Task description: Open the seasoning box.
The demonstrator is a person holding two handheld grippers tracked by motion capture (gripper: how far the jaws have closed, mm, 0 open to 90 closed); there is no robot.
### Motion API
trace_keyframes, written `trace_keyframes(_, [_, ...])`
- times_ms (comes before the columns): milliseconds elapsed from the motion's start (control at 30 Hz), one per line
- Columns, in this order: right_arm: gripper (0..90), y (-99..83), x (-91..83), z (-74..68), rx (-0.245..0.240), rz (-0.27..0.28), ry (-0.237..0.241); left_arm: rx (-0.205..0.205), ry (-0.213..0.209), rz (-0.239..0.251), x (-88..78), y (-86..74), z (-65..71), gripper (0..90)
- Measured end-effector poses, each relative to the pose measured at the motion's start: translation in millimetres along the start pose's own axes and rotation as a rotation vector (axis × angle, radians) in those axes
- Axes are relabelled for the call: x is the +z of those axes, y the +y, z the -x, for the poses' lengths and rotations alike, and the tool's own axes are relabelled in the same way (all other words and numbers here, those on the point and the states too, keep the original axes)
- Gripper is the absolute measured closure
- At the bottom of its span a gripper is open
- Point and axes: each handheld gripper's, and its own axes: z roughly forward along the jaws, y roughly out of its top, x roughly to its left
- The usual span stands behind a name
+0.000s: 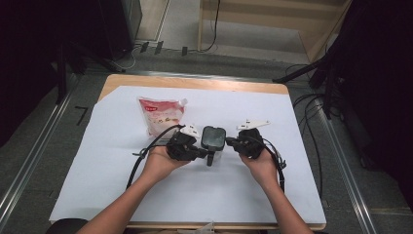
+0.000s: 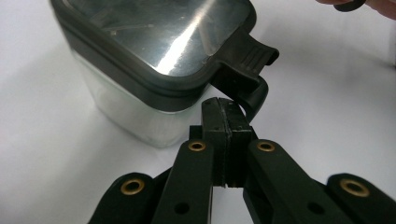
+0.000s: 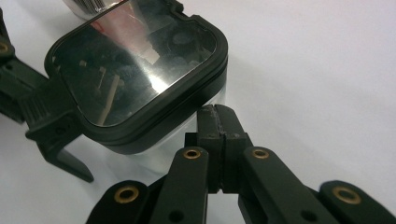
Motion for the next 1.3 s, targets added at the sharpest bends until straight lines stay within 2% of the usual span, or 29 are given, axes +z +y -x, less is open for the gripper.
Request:
trace_keyframes(33, [90.0,0.2,0.6,-0.6,0.010,0.001,-0.001,0.000,-0.010,0.000,1.5,-0.1,0.6,90.0])
trace_keyframes(67, [90.0,0.2,1.2,-0.9,0.010,0.003,0.004,-0.017,-0.014,0.011,4.3,-0.2,3.4,90.0])
trace_keyframes(100, [90.0,0.2,2.0,-1.6,0.005,0.005,0.008,-0.010,-0.016,0.004,5.2,-0.1,4.1,90.0])
trace_keyframes(233, [90.0,0.3,4.1,-3.8,-0.007,0.008,0.012,-0.029,-0.020,0.018,9.5,1.1,6.7,90.0])
trace_keyframes(333, [90.0,-0.2,6.9,-3.9,0.010,0.021,0.020,-0.045,-0.021,0.026,13.3,2.2,7.3,90.0])
trace_keyframes(467, [90.0,-0.4,8.3,-2.7,0.034,0.025,0.036,-0.038,-0.017,0.026,17.4,3.1,8.5,90.0])
trace_keyframes(567, [90.0,-0.9,7.7,-2.9,0.027,0.019,0.037,-0.054,-0.039,0.032,18.7,2.6,7.1,90.0])
trace_keyframes(600, [90.0,-1.2,7.3,-2.2,0.025,0.018,0.043,-0.052,-0.044,0.018,17.4,2.4,6.2,90.0])
trace_keyframes(667, [90.0,-2.1,5.1,-1.8,0.022,0.017,0.036,-0.042,-0.056,0.021,15.6,1.7,5.6,88.2])
trace_keyframes(733, [90.0,-3.1,2.1,-1.1,0.021,0.025,0.027,-0.025,-0.063,0.008,10.1,1.7,6.3,83.5])
trace_keyframes(867, [89.7,-3.8,-4.2,-2.0,0.017,0.034,0.029,-0.023,-0.088,0.017,-0.7,1.1,6.6,75.6])
trace_keyframes(1000, [89.8,-4.1,-8.8,-8.0,0.006,0.036,0.047,-0.051,-0.112,0.030,-14.7,-1.6,5.2,64.5])
trace_keyframes(1067, [89.8,-4.1,-10.3,-9.5,0.004,0.039,0.055,-0.050,-0.126,0.040,-20.2,-2.9,2.8,58.2])
trace_keyframes(1133, [89.9,-4.3,-12.2,-10.1,0.013,0.042,0.061,-0.050,-0.105,0.043,-24.8,-4.3,2.7,54.4])
trace_keyframes(1167, [89.9,-4.4,-13.6,-10.3,0.014,0.044,0.064,-0.037,-0.102,0.041,-27.8,-5.2,1.6,52.1])
trace_keyframes(1233, [89.9,-4.7,-17.2,-11.9,0.017,0.046,0.067,-0.043,-0.109,0.054,-32.2,-7.2,-0.8,47.3])
trace_keyframes(1300, [89.9,-5.3,-20.6,-14.1,0.012,0.047,0.070,-0.038,-0.095,0.060,-37.4,-8.6,-2.7,44.9])
